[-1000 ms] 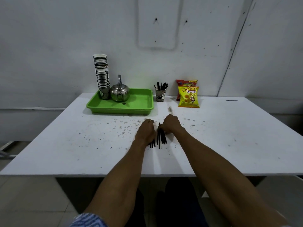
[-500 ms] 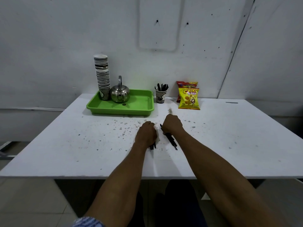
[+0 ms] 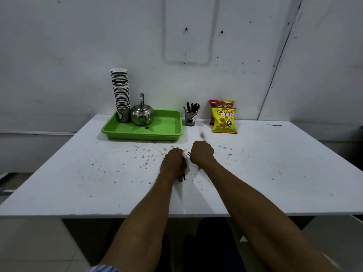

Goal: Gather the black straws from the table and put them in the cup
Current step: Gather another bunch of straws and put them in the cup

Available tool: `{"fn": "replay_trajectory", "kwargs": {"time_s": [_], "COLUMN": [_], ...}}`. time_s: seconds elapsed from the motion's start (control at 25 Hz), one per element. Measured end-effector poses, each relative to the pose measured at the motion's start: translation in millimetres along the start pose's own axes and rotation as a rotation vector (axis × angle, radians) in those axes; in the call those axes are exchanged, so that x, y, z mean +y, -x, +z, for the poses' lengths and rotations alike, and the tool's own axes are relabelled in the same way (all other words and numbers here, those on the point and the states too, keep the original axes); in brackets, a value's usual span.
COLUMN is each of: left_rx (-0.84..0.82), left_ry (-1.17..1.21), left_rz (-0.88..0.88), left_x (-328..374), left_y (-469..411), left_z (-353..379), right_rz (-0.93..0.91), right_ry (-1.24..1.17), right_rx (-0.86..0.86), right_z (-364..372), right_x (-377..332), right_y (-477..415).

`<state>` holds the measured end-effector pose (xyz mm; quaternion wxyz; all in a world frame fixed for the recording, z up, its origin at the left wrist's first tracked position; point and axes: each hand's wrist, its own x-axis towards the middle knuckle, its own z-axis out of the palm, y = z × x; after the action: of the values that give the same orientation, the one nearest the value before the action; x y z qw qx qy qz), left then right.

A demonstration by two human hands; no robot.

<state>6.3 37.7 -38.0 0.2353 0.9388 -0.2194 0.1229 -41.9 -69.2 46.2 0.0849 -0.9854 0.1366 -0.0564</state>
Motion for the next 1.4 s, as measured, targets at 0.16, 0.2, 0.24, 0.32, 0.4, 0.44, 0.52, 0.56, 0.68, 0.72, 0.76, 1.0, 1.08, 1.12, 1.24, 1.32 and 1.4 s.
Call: {"fn": "replay_trajectory", "kwargs": {"time_s": [0.16,0.2,0.24,0.32,0.4,0.44,0.52,0.56,0.68,0.72,0.76,1.0,1.08,1.12,1.24,1.32,1.4], "left_rx": [0.005,0.003,0.002,0.011,0.023,0.024,0.022,0.022,0.013,0.009,0.003,0.012,0.016,0.021,0.022,0.028,0.040], "left_ry": [0.007,0.011,0.016,0.027,0.032,0.027,0.022,0.019,0.009,0.013,0.013,0.022,0.020,0.019,0.001,0.007,0.020], "left_rz": [0.012,0.013,0.011,0.010,0.013,0.019,0.030,0.031,0.020,0.015,0.016,0.029,0.027,0.023,0.030,0.030,0.023], "left_x": [-2,-2,-2,-2,-2,-3,-2,-2,-1,-1,-1,0,1,0,1,0,2], "left_y": [-1,-1,-1,-1,-1,-1,0,0,1,1,1,4,4,3,4,3,4], "left_z": [1,1,1,2,2,2,1,1,0,1,1,-1,-3,-2,-3,-3,-2], "right_rz": [-0.009,-0.012,-0.017,-0.032,-0.053,-0.067,-0.095,-0.111,-0.155,-0.156,-0.152,-0.142,-0.150,-0.160,-0.191,-0.193,-0.190], "right_ry": [0.013,0.015,0.022,0.049,0.080,0.100,0.138,0.151,0.166,0.169,0.177,0.231,0.240,0.249,0.292,0.306,0.288], "right_rx": [-0.016,-0.020,-0.026,-0.038,-0.038,-0.032,-0.030,-0.034,-0.046,-0.050,-0.053,-0.040,-0.012,0.000,0.008,-0.010,-0.009], "right_z": [-3,-3,-3,-2,-2,-2,-2,-2,-4,-5,-6,-3,-1,0,1,3,3], "right_x": [4,6,8,9,8,7,5,4,4,4,6,12,12,11,9,10,14], "right_y": [0,0,1,2,2,3,3,3,1,1,1,4,5,6,7,6,4]}}
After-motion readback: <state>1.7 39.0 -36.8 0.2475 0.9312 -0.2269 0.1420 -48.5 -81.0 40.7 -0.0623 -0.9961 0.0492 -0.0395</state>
